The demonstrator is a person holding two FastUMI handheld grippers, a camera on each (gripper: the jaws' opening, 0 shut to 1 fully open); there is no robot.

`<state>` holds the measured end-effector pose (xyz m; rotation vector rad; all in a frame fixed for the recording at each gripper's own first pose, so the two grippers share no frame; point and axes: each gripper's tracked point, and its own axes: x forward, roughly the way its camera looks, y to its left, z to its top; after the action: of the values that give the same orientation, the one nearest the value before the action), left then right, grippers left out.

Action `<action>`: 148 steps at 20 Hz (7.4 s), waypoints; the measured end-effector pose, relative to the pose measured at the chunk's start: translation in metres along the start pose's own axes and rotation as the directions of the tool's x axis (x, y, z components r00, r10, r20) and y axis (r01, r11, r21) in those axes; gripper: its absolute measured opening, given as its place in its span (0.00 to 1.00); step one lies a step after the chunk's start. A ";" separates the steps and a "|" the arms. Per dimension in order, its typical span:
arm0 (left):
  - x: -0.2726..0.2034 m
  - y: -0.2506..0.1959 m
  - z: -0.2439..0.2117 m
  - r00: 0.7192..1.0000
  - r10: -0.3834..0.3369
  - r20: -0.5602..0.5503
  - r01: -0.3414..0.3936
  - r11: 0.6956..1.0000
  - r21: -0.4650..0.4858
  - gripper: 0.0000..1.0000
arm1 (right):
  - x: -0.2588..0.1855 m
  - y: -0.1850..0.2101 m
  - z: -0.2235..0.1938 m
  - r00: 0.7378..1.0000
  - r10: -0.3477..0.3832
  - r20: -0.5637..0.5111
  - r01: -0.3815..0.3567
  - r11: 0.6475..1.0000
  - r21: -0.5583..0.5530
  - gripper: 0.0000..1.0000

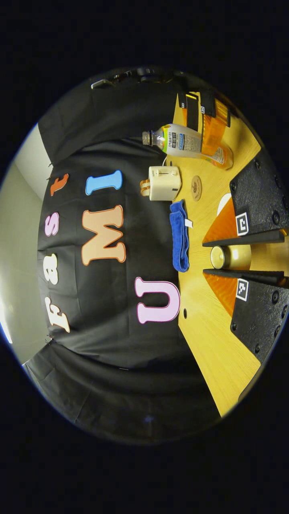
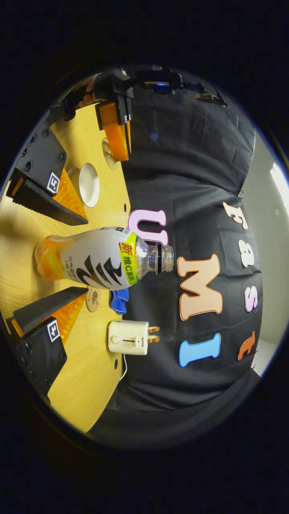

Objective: Open the teacup lid with one hand, grasp the water bottle and pour water into the teacup with the other hand; after pouring, place the water bottle on the coaster and then close the teacup lid.

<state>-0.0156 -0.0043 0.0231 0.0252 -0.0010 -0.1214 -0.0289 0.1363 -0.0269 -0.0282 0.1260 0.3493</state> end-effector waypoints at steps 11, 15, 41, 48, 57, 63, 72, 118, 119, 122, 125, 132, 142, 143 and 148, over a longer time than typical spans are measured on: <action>0.004 0.022 -0.005 0.999 0.037 -0.013 -0.037 0.999 -0.018 0.24 | 0.010 -0.013 0.021 0.999 -0.043 0.008 0.044 0.975 -0.216 0.71; 0.004 0.036 -0.004 0.998 0.057 -0.008 -0.057 0.998 -0.018 0.24 | 0.023 -0.011 0.026 0.998 -0.051 0.025 0.057 0.914 -0.401 0.68; -0.024 0.090 -0.032 0.992 0.122 -0.033 -0.124 0.991 -0.058 0.24 | 0.053 0.010 -0.013 0.998 -0.065 0.012 0.019 0.110 -0.994 0.68; -0.024 0.091 -0.032 0.993 0.118 -0.027 -0.120 0.991 -0.066 0.24 | 0.059 0.021 -0.002 0.998 -0.031 0.046 0.043 -0.082 -0.996 0.69; -0.024 0.090 -0.033 0.993 0.113 -0.026 -0.115 0.989 -0.088 0.24 | 0.061 0.029 0.017 0.997 0.011 0.080 0.080 -0.278 -0.957 0.68; -0.025 0.088 -0.033 0.994 0.104 -0.027 -0.106 0.989 -0.101 0.24 | 0.062 0.031 0.023 0.996 0.032 0.088 0.094 -0.365 -0.926 0.68; -0.024 0.085 -0.034 0.995 0.092 -0.035 -0.096 0.989 -0.113 0.24 | 0.061 0.039 0.034 0.990 0.087 0.113 0.141 -0.497 -0.856 0.68; 0.003 0.029 -0.015 0.999 -0.005 -0.051 -0.001 0.993 -0.115 0.24 | 0.171 -0.089 0.042 0.988 -0.155 -0.026 0.150 0.977 -0.150 0.69; 0.002 0.030 -0.016 0.999 -0.006 -0.053 0.000 0.994 -0.113 0.24 | 0.176 -0.094 0.039 0.986 -0.167 -0.025 0.162 0.975 -0.149 0.69; 0.001 0.034 -0.017 0.999 0.000 -0.051 -0.005 0.994 -0.109 0.24 | 0.189 -0.101 0.036 0.985 -0.174 -0.012 0.171 0.977 -0.127 0.69; 0.002 0.034 -0.019 0.999 -0.004 -0.052 -0.002 0.993 -0.114 0.24 | 0.196 -0.100 0.035 0.985 -0.170 -0.008 0.169 0.982 -0.086 0.69; 0.003 0.030 -0.019 0.999 -0.018 -0.051 0.011 0.992 -0.128 0.24 | 0.200 -0.104 0.025 0.984 -0.177 -0.024 0.174 0.982 -0.076 0.70; 0.006 0.014 -0.009 0.998 -0.049 -0.037 0.044 0.993 -0.114 0.24 | 0.195 -0.112 0.012 0.984 -0.167 -0.060 0.167 0.986 -0.013 0.86; 0.006 0.011 -0.008 0.998 -0.054 -0.037 0.050 0.993 -0.110 0.24 | 0.194 -0.112 0.013 0.984 -0.166 -0.057 0.166 0.986 -0.009 0.89; 0.010 -0.010 -0.003 0.994 -0.102 -0.033 0.098 0.991 -0.094 0.24 | 0.167 -0.112 0.012 0.987 -0.152 -0.047 0.154 0.988 0.027 0.91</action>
<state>-0.0067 -0.0156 0.0201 -0.0652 0.0432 -0.2211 0.1671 0.0886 -0.0353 -0.0149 0.1722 0.1930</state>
